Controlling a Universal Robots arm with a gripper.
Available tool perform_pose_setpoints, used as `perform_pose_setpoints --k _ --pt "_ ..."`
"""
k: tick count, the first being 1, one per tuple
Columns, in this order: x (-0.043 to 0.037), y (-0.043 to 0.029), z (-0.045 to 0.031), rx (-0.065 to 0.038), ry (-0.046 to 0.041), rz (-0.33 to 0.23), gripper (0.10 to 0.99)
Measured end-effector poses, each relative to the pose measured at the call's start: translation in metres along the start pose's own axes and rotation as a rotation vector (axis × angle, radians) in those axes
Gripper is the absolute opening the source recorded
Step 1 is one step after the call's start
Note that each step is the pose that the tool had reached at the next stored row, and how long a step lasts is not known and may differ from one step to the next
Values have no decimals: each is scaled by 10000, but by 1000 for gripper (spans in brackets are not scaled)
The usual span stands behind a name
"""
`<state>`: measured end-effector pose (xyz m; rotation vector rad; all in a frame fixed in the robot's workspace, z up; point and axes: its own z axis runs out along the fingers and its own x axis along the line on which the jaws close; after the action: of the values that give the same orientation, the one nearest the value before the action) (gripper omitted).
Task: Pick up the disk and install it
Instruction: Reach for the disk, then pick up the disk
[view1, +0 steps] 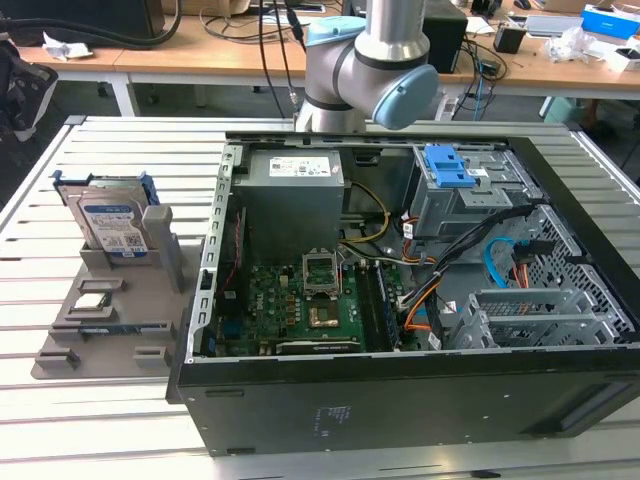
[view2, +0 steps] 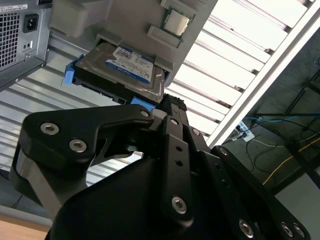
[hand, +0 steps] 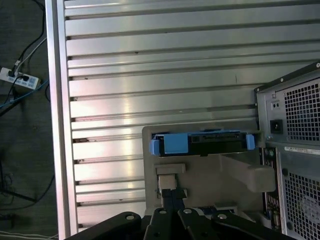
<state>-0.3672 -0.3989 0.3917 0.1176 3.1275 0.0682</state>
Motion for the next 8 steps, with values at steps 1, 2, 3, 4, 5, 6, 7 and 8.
perform_pose_setpoints --k 1,2,3,4,5,6,7,8 --pt "0 0 0 0 0 0 106" --pt "0 0 0 0 0 0 106" --pt "0 0 0 0 0 1 106" --pt "0 0 0 0 0 0 106" --pt "-1 0 0 0 0 0 106" --pt "-1 0 0 0 0 0 106" --pt "-1 0 0 0 0 0 106" --pt "-1 0 0 0 0 0 106"
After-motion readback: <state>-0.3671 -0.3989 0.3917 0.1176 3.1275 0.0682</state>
